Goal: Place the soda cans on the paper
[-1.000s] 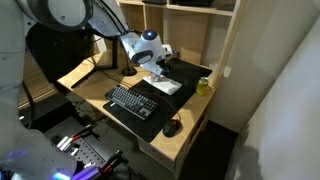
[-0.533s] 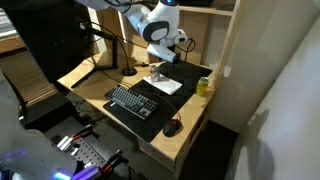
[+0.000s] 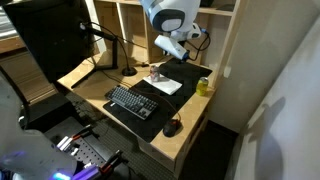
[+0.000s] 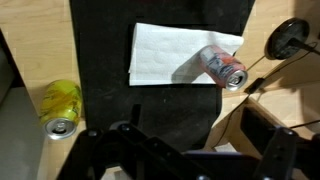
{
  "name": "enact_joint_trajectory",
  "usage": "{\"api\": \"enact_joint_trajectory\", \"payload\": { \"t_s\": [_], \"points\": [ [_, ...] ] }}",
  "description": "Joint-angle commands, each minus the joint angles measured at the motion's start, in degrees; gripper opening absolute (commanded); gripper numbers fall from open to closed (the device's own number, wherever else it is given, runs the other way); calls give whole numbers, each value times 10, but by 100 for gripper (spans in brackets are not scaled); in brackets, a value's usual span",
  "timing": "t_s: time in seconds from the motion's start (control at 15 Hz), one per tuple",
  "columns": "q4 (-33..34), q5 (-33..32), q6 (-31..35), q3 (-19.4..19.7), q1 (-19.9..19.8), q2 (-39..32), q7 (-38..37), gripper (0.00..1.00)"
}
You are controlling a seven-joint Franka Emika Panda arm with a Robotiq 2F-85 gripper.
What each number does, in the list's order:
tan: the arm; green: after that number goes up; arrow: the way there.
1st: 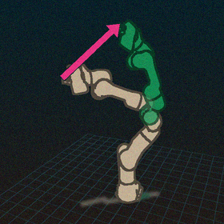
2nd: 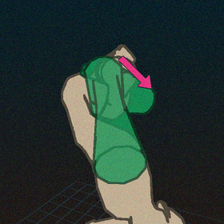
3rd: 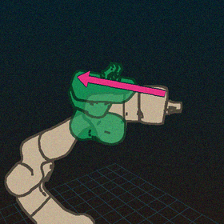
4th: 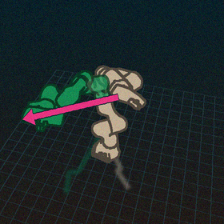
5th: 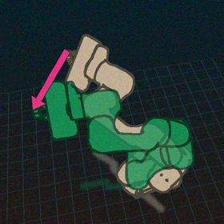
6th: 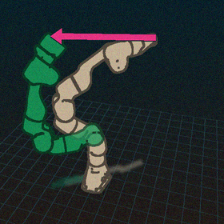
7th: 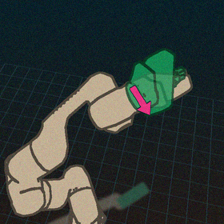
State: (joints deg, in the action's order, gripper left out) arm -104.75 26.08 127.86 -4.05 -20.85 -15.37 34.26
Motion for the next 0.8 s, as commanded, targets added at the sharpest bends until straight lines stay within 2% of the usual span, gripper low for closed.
{"api": "enact_joint_trajectory", "payload": {
  "t_s": [0.0, 0.27, 0.4, 0.47, 0.67, 0.73],
  "points": [
    [67, -35, 98, 53, 33, -109, -72, 100],
    [180, -29, 169, 68, 6, -233, -157, 100],
    [245, -57, 164, 79, -2, -282, -195, 100],
    [168, -54, 175, 60, -7, -231, -169, 100],
    [230, -65, 175, 64, -15, -278, -191, 100],
    [242, -69, 166, 72, -7, -288, -220, 100]
  ]
}}
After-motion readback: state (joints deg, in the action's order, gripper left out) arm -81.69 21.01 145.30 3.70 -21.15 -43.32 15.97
